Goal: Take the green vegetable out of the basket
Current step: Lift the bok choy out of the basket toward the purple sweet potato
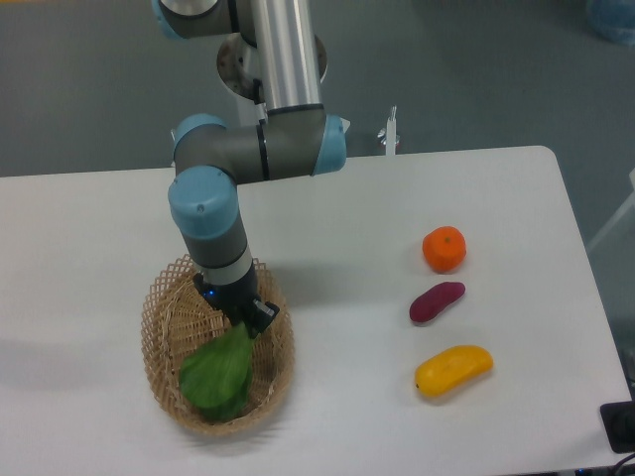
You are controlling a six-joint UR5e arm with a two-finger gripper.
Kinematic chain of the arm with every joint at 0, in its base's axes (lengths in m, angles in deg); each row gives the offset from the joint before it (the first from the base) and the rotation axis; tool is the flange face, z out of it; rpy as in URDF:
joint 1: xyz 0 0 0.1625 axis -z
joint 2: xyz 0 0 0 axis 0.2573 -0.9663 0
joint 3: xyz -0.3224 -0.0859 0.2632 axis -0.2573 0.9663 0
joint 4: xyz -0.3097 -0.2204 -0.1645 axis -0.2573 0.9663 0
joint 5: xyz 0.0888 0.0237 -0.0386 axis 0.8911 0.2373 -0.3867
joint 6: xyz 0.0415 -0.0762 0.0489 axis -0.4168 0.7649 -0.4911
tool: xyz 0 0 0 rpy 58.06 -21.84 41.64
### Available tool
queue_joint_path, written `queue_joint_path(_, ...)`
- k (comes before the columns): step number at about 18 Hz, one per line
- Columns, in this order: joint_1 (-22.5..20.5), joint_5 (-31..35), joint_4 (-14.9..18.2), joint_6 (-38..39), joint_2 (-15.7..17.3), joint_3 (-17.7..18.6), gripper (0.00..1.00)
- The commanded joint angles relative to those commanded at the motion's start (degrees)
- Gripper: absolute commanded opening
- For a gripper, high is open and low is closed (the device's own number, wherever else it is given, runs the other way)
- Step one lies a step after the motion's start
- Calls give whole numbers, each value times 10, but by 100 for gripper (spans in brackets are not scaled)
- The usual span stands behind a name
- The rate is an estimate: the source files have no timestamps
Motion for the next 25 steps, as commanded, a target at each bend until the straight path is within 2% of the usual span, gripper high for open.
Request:
queue_joint_path(9, -71, -78, 7, -18, 34, -45, 38)
queue_joint_path(12, -106, -101, 9, -61, 42, -55, 38)
queue_joint_path(16, -156, -121, 45, -123, 54, -62, 38)
queue_joint_path(21, -200, -131, 119, -202, 55, -104, 38)
queue_joint_path(25, -218, -129, 125, -234, 55, -106, 38)
